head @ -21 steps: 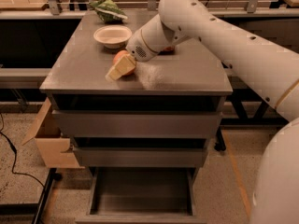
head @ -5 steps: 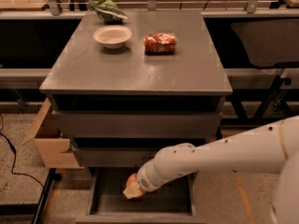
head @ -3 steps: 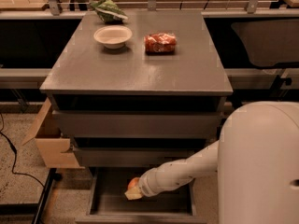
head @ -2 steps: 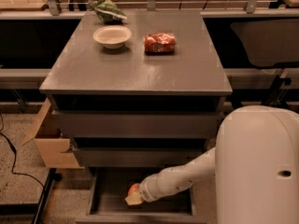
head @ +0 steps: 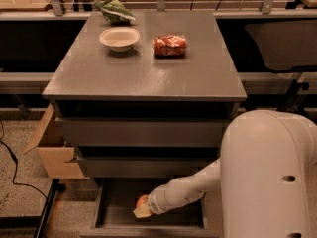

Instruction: Place orange into bottom drawer

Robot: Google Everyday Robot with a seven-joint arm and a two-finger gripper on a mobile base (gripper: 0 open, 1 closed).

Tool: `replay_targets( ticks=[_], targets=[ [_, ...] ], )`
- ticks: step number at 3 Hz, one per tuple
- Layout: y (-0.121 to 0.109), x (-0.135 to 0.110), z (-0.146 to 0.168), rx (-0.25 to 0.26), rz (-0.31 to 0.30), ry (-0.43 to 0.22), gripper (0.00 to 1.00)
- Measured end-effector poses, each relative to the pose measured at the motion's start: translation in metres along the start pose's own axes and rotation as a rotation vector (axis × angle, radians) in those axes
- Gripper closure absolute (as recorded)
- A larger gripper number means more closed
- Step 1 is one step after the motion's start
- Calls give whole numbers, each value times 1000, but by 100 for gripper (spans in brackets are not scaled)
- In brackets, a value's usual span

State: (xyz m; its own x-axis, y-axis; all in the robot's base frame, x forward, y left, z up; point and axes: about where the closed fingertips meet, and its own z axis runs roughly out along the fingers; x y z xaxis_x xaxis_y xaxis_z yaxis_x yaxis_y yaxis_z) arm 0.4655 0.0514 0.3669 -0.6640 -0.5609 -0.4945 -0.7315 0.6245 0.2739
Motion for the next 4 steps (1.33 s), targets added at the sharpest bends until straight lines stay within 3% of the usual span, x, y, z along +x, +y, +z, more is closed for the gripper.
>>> replay_targets(
  ticks=[2,4],
  targets=[
    [-6,18,25,-56,-163,-72,100],
    [-22,18,47,-131,-252,-207,100]
  ],
)
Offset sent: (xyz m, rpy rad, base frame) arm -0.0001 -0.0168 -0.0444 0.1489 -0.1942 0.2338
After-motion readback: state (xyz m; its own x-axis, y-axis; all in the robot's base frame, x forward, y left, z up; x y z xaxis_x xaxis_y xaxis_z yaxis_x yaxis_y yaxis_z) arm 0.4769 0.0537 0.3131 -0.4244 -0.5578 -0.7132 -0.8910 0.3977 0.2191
